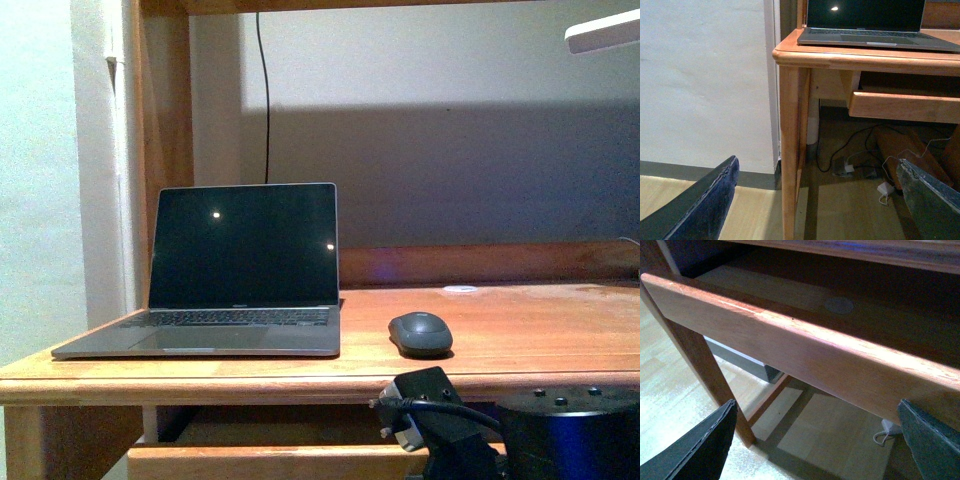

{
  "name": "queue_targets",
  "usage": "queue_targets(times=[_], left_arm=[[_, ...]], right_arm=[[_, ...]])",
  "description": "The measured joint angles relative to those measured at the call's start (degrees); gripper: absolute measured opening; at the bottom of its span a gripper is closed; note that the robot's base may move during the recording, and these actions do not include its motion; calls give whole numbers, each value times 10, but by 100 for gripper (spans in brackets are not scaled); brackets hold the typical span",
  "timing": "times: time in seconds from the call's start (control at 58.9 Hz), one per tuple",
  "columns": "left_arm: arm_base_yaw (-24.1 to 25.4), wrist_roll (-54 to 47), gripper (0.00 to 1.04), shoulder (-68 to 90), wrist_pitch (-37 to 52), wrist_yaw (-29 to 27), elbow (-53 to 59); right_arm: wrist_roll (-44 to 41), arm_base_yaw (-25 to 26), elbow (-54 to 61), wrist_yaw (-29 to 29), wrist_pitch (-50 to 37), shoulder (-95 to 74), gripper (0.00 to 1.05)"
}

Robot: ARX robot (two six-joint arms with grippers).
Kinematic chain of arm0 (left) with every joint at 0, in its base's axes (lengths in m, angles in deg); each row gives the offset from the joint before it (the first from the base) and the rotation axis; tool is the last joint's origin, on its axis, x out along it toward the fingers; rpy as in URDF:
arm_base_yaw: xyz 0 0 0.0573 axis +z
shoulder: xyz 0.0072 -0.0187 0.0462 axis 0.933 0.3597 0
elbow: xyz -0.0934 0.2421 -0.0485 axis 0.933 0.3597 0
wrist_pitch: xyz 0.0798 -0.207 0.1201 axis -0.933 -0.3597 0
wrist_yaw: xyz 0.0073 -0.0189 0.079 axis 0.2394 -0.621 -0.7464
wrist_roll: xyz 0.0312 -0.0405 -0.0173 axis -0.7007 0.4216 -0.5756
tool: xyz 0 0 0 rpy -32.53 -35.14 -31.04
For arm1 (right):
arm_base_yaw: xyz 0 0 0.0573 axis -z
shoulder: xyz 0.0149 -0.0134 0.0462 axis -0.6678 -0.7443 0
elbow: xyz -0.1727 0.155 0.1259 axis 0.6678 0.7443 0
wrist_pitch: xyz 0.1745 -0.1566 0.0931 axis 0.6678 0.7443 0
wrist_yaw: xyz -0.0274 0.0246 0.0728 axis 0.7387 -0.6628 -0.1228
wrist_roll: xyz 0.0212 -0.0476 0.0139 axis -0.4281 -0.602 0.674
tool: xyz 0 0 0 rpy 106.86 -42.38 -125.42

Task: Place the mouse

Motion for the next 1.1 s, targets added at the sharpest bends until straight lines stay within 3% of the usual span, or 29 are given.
queue_targets(times=[0.357, 0.594, 0.9, 1.104], left_arm=[[0, 0, 97, 0, 0, 0, 0], [0, 0, 97, 0, 0, 0, 0], [0, 0, 97, 0, 0, 0, 0], [0, 0, 97, 0, 0, 0, 0]], right_arm=[[25, -13, -32, 25, -1, -21, 97], [37, 21, 55, 35, -21, 67, 97], [22, 141, 301, -27, -10, 346, 97], [37, 281, 458, -148, 130, 655, 97]])
